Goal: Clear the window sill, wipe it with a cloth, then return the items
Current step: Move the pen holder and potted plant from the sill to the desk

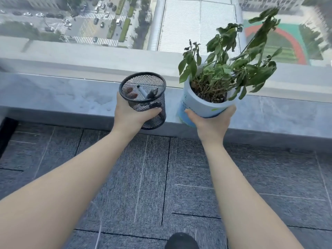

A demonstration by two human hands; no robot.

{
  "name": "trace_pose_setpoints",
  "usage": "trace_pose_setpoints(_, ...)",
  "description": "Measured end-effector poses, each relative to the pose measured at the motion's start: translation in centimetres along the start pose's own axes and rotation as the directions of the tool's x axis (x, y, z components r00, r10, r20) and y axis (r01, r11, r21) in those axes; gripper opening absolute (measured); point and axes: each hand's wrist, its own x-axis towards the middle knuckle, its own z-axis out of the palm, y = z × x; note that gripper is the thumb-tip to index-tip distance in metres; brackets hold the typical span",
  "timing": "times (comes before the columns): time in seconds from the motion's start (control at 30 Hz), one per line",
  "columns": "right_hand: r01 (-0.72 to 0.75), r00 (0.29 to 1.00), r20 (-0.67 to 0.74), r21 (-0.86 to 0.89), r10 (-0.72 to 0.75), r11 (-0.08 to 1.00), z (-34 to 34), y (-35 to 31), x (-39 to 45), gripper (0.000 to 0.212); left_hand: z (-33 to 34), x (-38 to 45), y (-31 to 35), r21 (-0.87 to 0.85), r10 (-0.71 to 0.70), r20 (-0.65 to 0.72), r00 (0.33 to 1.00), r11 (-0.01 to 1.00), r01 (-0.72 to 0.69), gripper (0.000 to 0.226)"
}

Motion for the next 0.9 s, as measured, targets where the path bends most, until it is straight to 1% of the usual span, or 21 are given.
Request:
trace_pose_setpoints(0.1,0.010,1.000,0.024,-0.021,-0.010,1.000,-1.1,-3.2,-1.9,0.088,-1.7,-1.7,2.2,0.018,-0.004,-0.006,1.000,1.000,0.004,0.099)
trace_pose_setpoints(0.2,0.022,0.996,0.082,-0.023,-0.020,0.999,-2.9,-8.7,-4.7,0.085,-4.0,-5.1,6.7,0.030,-0.020,-0.014,1.000,0.999,0.020,0.102)
trace_pose_setpoints(0.33,0.039,0.988,0.147,-0.002,-0.038,0.999,-6.0,-18.4,-9.6,0.089,-8.2,-11.3,15.1,0.014,-0.029,-0.016,0.999,0.999,0.029,0.103)
trace_pose_setpoints(0.5,0.078,0.978,0.192,-0.005,-0.076,0.997,-10.5,-31.1,-16.5,0.085,-14.7,-20.5,26.1,0.004,-0.067,-0.041,0.997,0.998,0.067,0.105)
trace_pose_setpoints(0.57,0.084,0.971,0.221,0.017,-0.086,0.996,-12.0,-35.6,-19.0,0.087,-17.2,-23.8,29.6,-0.010,-0.072,-0.057,0.996,0.997,0.071,0.102)
trace_pose_setpoints(0.7,0.113,0.952,0.277,0.081,-0.131,0.990,-14.3,-42.9,-23.4,0.087,-21.9,-29.2,35.6,-0.008,-0.020,-0.104,0.994,1.000,0.019,0.104)
trace_pose_setpoints(0.9,0.185,0.898,0.374,0.160,-0.233,0.970,-15.9,-50.6,-28.5,0.089,-27.1,-36.1,42.2,-0.008,0.106,-0.225,0.969,0.994,-0.110,0.101)
